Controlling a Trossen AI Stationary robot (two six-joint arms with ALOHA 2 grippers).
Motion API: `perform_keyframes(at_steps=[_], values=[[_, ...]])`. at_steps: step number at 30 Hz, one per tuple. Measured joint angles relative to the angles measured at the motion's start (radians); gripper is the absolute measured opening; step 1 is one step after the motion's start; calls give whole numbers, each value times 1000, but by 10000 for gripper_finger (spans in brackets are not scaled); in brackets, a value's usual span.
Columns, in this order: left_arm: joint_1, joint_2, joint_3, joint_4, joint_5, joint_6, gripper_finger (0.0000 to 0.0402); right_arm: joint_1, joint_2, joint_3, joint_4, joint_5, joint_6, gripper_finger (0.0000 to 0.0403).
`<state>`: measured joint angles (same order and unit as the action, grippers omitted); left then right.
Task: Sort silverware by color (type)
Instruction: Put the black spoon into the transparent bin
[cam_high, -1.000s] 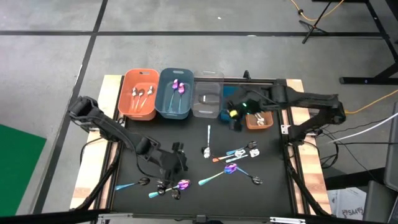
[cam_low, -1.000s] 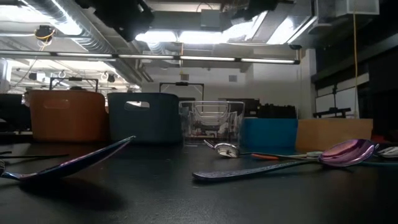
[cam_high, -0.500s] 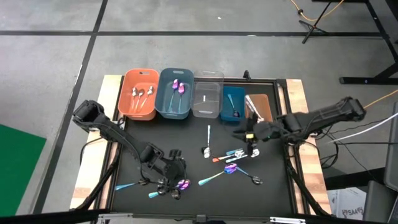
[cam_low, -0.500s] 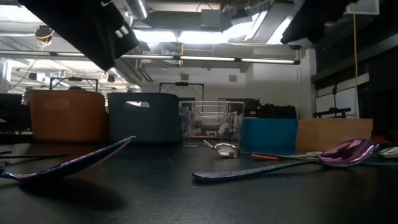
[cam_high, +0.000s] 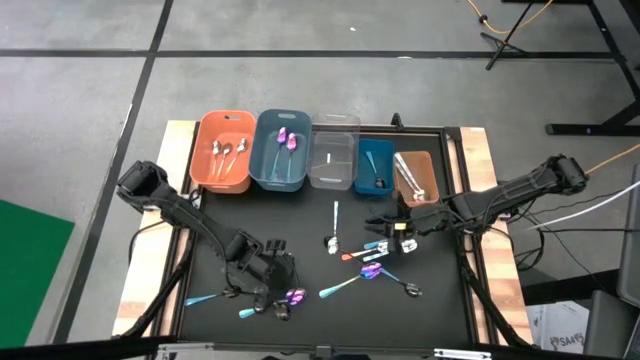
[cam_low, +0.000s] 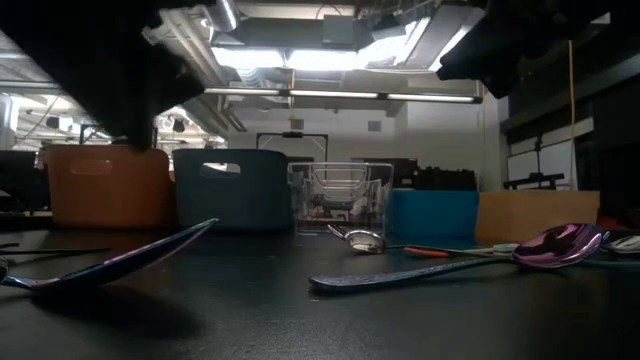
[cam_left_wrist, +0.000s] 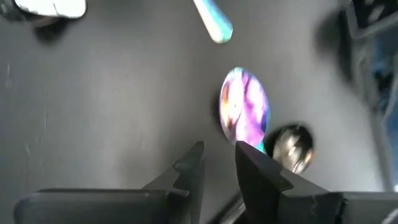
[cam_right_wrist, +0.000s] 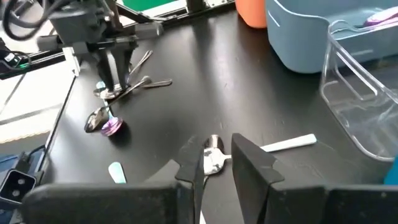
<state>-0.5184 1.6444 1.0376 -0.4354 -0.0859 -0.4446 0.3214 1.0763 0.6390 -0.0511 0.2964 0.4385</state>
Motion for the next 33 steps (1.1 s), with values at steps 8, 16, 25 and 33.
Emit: perform_keyframes(at_steps=[8,16,25,33], values=[[-57,0,-37,8,3,109,85,0,1,-14,3,10,-1,72],[-101,27,-71,69,3,115,85,0,1,-14,2,10,-1,72],[-104,99,-72,116,55,116,85,-1,1,-14,2,10,-1,72],[-106,118,-72,114,55,141,85,-1,1,-14,1,10,-2,72]])
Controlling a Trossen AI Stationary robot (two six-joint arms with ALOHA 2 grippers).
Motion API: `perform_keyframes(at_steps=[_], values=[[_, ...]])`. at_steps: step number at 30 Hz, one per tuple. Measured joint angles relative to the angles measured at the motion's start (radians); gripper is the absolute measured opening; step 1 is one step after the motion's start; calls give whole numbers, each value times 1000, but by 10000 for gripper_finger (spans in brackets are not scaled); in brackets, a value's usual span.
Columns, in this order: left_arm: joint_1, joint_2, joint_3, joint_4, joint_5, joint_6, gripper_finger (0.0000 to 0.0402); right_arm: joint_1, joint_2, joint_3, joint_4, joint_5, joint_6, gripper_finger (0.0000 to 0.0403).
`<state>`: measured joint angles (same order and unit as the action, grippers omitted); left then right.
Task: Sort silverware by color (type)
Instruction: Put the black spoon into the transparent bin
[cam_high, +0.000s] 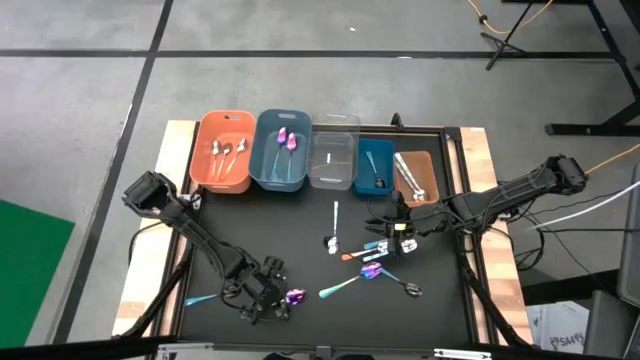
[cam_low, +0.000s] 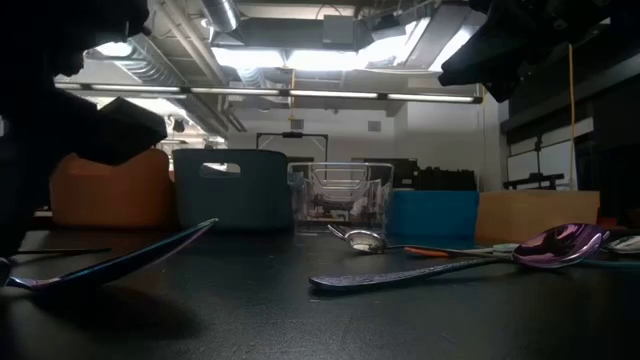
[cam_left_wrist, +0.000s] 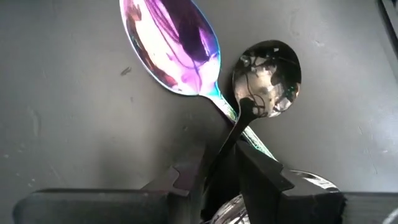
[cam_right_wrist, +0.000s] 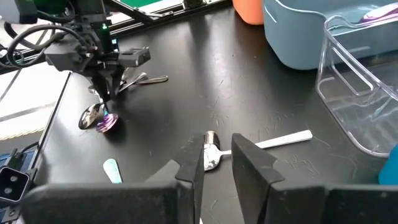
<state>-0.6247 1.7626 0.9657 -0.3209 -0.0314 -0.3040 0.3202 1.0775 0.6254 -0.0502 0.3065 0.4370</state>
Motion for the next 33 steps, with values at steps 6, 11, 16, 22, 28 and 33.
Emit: perform_keyframes(at_steps=[6,11,16,22,28,33], values=[[0,1,0,-1,-6,20,85,0,0,0,0,0,0,72],[0,28,0,1,-4,21,85,0,0,1,-2,0,0,72],[2,27,1,0,-14,52,75,0,0,1,-3,0,0,72],[3,24,1,0,-35,52,30,0,0,1,-3,0,0,72],[3,22,1,1,-55,53,9,0,0,1,-3,0,0,72],[17,-9,0,0,-78,53,9,0,0,1,-3,0,0,72]])
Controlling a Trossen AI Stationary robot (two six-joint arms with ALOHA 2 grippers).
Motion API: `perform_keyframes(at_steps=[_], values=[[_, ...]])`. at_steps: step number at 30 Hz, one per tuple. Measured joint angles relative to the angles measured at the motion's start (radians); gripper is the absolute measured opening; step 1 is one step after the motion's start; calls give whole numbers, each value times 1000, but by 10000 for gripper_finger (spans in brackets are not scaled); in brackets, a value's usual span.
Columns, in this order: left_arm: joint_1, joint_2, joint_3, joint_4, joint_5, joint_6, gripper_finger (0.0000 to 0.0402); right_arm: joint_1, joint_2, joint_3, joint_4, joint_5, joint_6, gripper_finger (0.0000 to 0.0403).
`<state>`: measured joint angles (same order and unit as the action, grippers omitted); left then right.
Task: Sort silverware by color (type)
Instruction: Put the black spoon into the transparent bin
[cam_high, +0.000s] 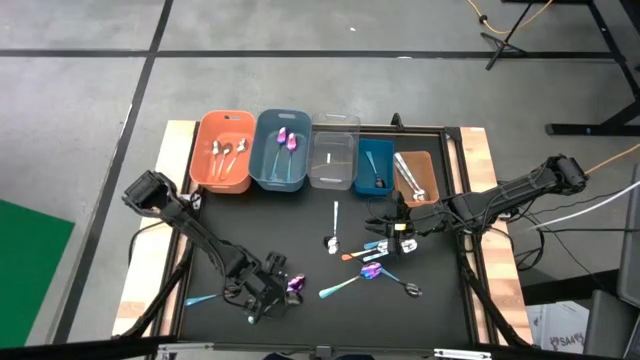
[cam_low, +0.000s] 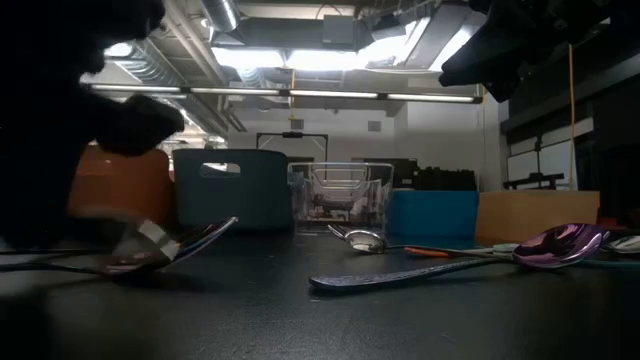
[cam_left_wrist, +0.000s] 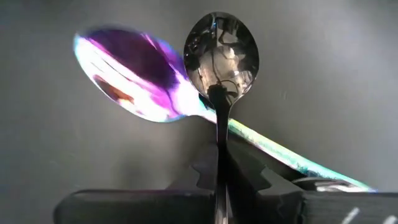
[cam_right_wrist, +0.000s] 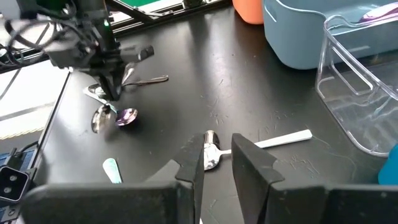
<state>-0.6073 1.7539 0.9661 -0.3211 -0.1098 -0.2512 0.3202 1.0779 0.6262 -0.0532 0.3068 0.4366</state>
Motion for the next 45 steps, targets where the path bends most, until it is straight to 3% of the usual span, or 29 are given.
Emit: perform_keyframes(at_steps=[5,13,21,26,32,45], values=[[34,-71,0,1,-59,0,8,0,0,0,0,0,0,72],[150,-218,0,90,-241,0,8,0,0,0,0,31,-1,72],[377,-314,1,424,-336,1,8,0,0,0,0,60,-1,72],[549,-307,1,696,-359,-6,8,0,0,0,-1,60,-1,72],[735,-253,2,873,-340,-9,8,0,0,0,-1,60,0,72],[941,-42,2,904,-265,-277,9,0,0,0,-1,60,0,72]])
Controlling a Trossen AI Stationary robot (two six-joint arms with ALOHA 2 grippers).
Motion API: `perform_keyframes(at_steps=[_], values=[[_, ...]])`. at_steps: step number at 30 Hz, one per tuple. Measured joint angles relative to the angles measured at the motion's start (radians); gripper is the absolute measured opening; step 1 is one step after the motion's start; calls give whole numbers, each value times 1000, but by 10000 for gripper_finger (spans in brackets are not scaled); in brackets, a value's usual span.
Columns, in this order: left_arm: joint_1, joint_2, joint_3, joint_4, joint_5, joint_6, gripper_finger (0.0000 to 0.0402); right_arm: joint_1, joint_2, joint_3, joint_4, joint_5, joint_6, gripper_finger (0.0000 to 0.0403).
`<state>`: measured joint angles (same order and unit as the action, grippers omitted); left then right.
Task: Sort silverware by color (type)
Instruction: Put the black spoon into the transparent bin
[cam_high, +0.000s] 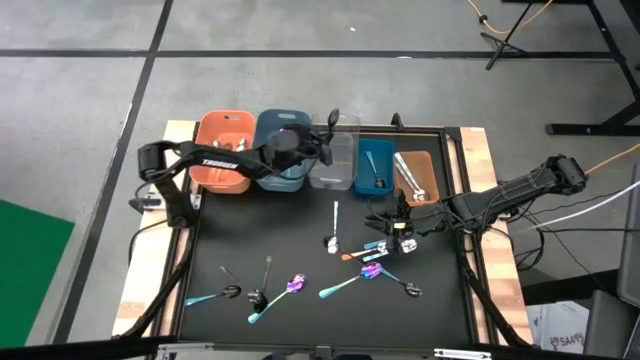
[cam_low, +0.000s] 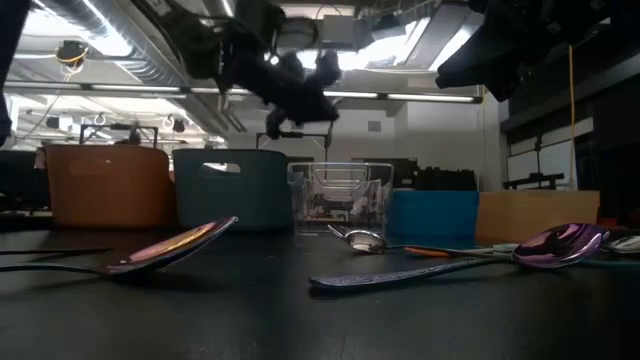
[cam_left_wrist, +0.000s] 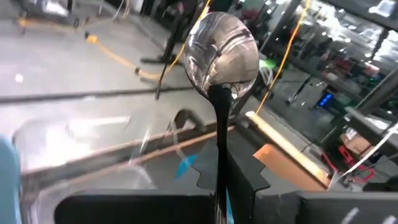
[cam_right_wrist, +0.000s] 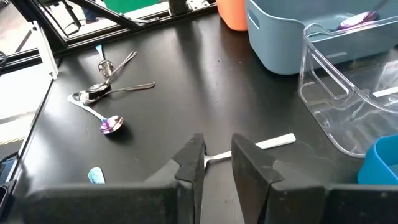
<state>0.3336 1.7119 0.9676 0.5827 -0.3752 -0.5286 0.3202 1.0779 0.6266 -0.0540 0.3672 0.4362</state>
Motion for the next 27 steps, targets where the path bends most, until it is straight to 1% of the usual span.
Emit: perform_keyframes(at_steps=[6,12,22,27], values=[[51,94,0,8,40,-67,9,0,0,0,0,0,0,72],[85,142,0,12,56,-72,10,0,0,0,0,0,0,72],[93,148,-1,-44,56,-64,10,0,0,0,0,0,0,72],[93,148,-1,-125,56,-63,10,0,0,0,0,0,0,72]])
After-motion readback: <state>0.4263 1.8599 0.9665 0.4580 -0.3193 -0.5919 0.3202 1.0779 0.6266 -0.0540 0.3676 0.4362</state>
